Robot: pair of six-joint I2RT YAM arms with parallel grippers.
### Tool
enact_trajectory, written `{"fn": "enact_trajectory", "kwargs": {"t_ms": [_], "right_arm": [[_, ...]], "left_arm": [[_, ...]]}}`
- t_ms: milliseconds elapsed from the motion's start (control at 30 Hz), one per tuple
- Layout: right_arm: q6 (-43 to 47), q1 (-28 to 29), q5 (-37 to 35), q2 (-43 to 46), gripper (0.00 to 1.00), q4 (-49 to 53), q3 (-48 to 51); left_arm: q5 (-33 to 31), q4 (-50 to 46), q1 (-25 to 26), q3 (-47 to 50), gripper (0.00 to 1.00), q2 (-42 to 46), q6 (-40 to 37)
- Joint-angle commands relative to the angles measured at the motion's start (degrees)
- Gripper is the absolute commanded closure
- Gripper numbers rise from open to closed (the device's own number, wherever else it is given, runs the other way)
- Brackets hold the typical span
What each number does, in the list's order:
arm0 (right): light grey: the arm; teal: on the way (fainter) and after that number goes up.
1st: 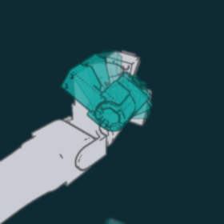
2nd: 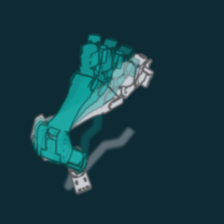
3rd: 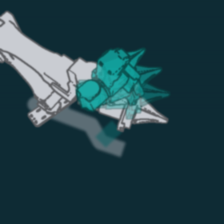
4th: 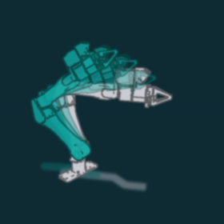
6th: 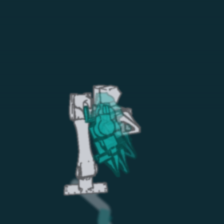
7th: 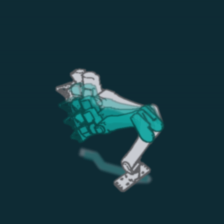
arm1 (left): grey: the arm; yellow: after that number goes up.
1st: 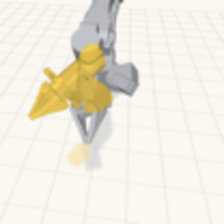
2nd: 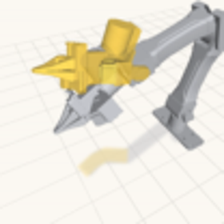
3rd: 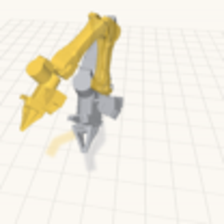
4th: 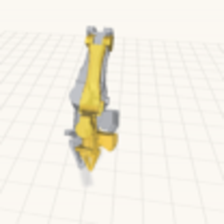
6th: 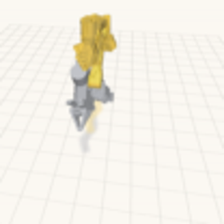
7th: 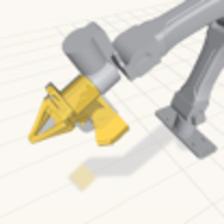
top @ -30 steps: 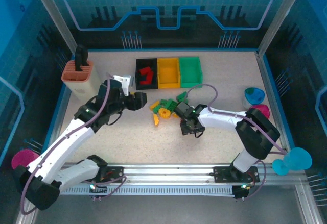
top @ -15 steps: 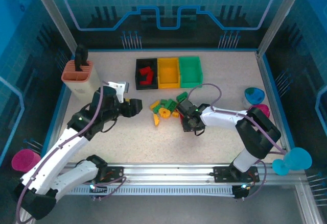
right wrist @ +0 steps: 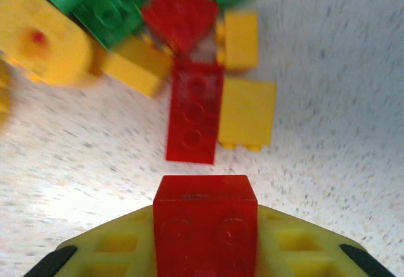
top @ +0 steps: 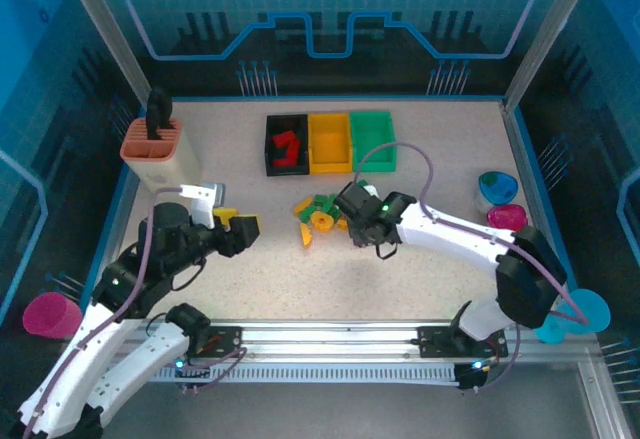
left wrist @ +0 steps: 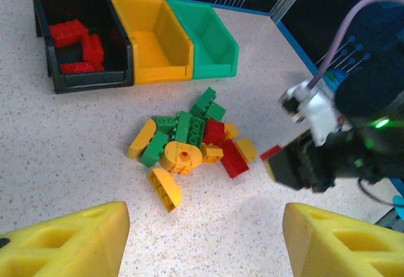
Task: Sort the legos into containers by color
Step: Pick up the lego from the center of the table, then place the lego in the container.
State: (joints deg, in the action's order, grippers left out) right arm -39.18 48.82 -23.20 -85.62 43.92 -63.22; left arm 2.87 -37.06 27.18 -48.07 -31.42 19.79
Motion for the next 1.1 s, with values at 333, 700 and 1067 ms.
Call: {"fn": "enact_trajectory", "kwargs": {"t_ms": [333, 700, 1067], "right_arm": [[14.7, -2.2, 1.2, -13.7, 0.68, 6.1, -31.4], [21.5, -8.0, 13.8, -42.4, 0.69, 10.2, -68.2], [19.7, -10.2, 18.9, -59.5, 0.66, 3.6, -82.9]], "left_arm": [[7.3, -4.1, 1.0, 6.5, 0.36, 7.5, 9.6], [5.5, -8.0, 4.3, 8.7, 0.38, 10.3, 15.1], [4.6, -9.4, 5.4, 7.9, 0.38, 11.0, 15.8]]}}
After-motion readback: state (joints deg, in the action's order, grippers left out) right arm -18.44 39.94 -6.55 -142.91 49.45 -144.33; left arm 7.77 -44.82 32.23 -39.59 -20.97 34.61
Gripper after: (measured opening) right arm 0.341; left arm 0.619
